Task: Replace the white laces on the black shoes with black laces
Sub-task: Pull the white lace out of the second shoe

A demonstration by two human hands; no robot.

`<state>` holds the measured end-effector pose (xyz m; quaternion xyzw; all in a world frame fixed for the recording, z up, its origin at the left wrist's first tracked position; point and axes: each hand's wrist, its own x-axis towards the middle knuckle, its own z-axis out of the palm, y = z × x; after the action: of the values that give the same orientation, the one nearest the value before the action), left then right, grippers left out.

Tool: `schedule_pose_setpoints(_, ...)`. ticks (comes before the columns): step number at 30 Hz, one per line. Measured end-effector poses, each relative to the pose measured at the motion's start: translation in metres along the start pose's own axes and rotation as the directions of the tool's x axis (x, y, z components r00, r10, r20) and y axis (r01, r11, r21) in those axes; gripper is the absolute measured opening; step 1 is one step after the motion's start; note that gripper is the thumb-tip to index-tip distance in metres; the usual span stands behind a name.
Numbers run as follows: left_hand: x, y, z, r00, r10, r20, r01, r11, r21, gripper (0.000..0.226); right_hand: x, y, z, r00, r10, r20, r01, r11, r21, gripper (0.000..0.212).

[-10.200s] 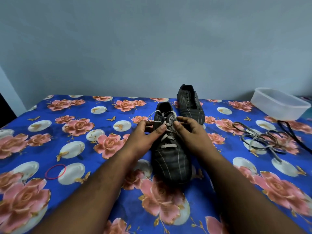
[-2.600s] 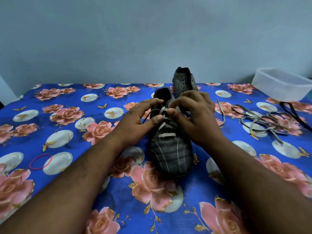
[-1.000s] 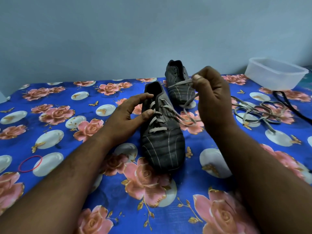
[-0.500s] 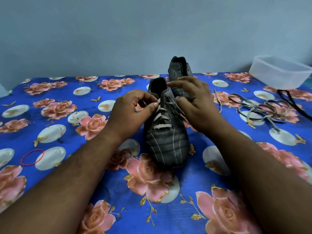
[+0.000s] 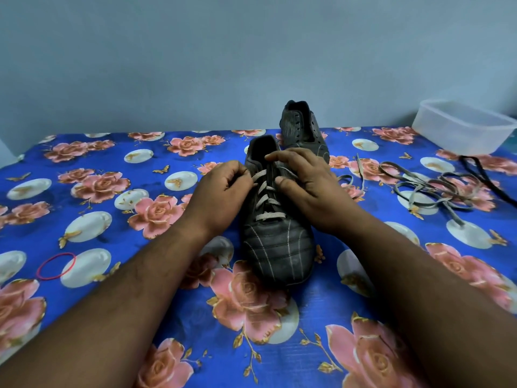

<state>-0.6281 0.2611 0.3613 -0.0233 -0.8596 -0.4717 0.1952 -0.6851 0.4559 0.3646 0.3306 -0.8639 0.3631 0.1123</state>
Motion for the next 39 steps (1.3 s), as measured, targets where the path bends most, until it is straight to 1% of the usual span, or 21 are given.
schedule_pose_setpoints(2, -0.004, 0.001, -0.001, 0.996, 0.087, 0.022, -0.087, 0.996, -0.035, 0.029, 0.000, 0.002, 0.000, 1.000, -0.008, 0.008, 0.008, 0.999, 0.036, 0.048)
schedule_pose_setpoints(4, -0.005, 0.002, -0.001, 0.987, 0.161, -0.003, -0.161, 0.987, 0.008, 0.030, -0.001, 0.004, -0.001, 1.000, -0.019, 0.016, 0.018, 0.998, 0.061, 0.048)
schedule_pose_setpoints(7, -0.004, 0.006, 0.000, 0.980, 0.193, -0.049, -0.190, 0.980, 0.061, 0.028, 0.000, 0.006, 0.000, 0.999, -0.034, 0.011, 0.033, 0.998, 0.057, 0.049)
schedule_pose_setpoints(9, -0.004, 0.005, 0.000, 0.986, 0.151, -0.066, -0.148, 0.988, 0.044, 0.027, 0.001, 0.006, -0.001, 0.999, -0.039, -0.001, 0.039, 0.998, 0.054, 0.049)
schedule_pose_setpoints(11, -0.002, 0.001, -0.002, 0.991, 0.079, -0.105, -0.076, 0.997, 0.035, 0.026, 0.002, 0.007, -0.001, 0.999, -0.037, -0.007, 0.038, 0.998, 0.059, 0.049)
schedule_pose_setpoints(14, 0.000, -0.006, -0.004, 0.990, -0.042, -0.133, 0.052, 0.996, 0.077, 0.029, 0.002, 0.008, -0.001, 0.999, -0.043, -0.008, 0.043, 0.997, 0.065, 0.048)
schedule_pose_setpoints(16, 0.001, -0.007, -0.004, 0.990, -0.070, -0.126, 0.078, 0.995, 0.064, 0.024, 0.002, 0.009, 0.000, 0.999, -0.048, -0.007, 0.048, 0.996, 0.072, 0.047)
schedule_pose_setpoints(18, -0.001, -0.004, -0.004, 0.995, -0.010, -0.100, 0.008, 1.000, -0.019, 0.017, 0.003, 0.009, 0.000, 0.999, -0.049, -0.004, 0.049, 0.996, 0.081, 0.048)
schedule_pose_setpoints(19, -0.002, -0.001, -0.003, 0.996, 0.038, -0.080, -0.041, 0.998, -0.045, 0.018, 0.003, 0.009, 0.000, 0.999, -0.052, -0.003, 0.052, 0.995, 0.084, 0.048)
schedule_pose_setpoints(22, -0.004, 0.005, -0.002, 0.984, 0.167, -0.054, -0.167, 0.986, -0.003, 0.025, 0.002, 0.010, -0.001, 0.998, -0.060, -0.001, 0.060, 0.994, 0.092, 0.050)
schedule_pose_setpoints(24, -0.005, 0.006, -0.001, 0.978, 0.192, -0.081, -0.190, 0.981, 0.033, 0.023, 0.001, 0.009, -0.001, 0.998, -0.063, 0.001, 0.062, 0.994, 0.094, 0.050)
schedule_pose_setpoints(25, -0.005, 0.005, -0.001, 0.980, 0.175, -0.095, -0.174, 0.984, 0.027, 0.023, 0.001, 0.009, -0.001, 0.998, -0.064, 0.001, 0.064, 0.994, 0.093, 0.050)
schedule_pose_setpoints(27, -0.001, 0.000, -0.003, 0.988, 0.077, -0.137, -0.077, 0.997, 0.005, 0.026, 0.002, 0.010, -0.001, 0.998, -0.065, 0.003, 0.064, 0.993, 0.096, 0.050)
schedule_pose_setpoints(30, 0.004, -0.005, -0.004, 0.967, -0.163, -0.195, 0.164, 0.986, -0.011, 0.030, 0.003, 0.011, -0.001, 0.998, -0.064, 0.011, 0.063, 0.994, 0.093, 0.049)
schedule_pose_setpoints(32, 0.005, -0.008, -0.003, 0.943, -0.281, -0.180, 0.288, 0.957, 0.014, 0.029, 0.003, 0.011, -0.001, 0.997, -0.073, 0.013, 0.071, 0.993, 0.096, 0.049)
schedule_pose_setpoints(33, 0.005, -0.009, -0.003, 0.943, -0.293, -0.160, 0.298, 0.955, 0.006, 0.026, 0.003, 0.011, -0.001, 0.997, -0.075, 0.013, 0.073, 0.992, 0.101, 0.049)
schedule_pose_setpoints(34, 0.004, -0.008, -0.003, 0.956, -0.259, -0.134, 0.256, 0.966, -0.040, 0.021, 0.003, 0.012, -0.001, 0.997, -0.075, 0.012, 0.074, 0.992, 0.106, 0.049)
schedule_pose_setpoints(35, 0.002, -0.006, -0.003, 0.974, -0.200, -0.110, 0.188, 0.976, -0.110, 0.014, 0.003, 0.012, -0.002, 0.997, -0.078, 0.009, 0.076, 0.991, 0.111, 0.049)
schedule_pose_setpoints(36, 0.001, -0.004, -0.003, 0.989, -0.119, -0.089, 0.105, 0.983, -0.149, 0.013, 0.002, 0.012, -0.002, 0.997, -0.081, 0.008, 0.079, 0.990, 0.114, 0.049)
schedule_pose_setpoints(37, 0.000, -0.002, -0.003, 0.997, -0.022, -0.072, 0.012, 0.990, -0.140, 0.015, 0.002, 0.012, -0.002, 0.997, -0.083, 0.006, 0.082, 0.990, 0.115, 0.049)
schedule_pose_setpoints(39, -0.003, 0.003, -0.003, 0.989, 0.133, -0.070, -0.136, 0.990, -0.032, 0.012, 0.002, 0.012, -0.002, 0.996, -0.086, 0.004, 0.085, 0.990, 0.117, 0.049)
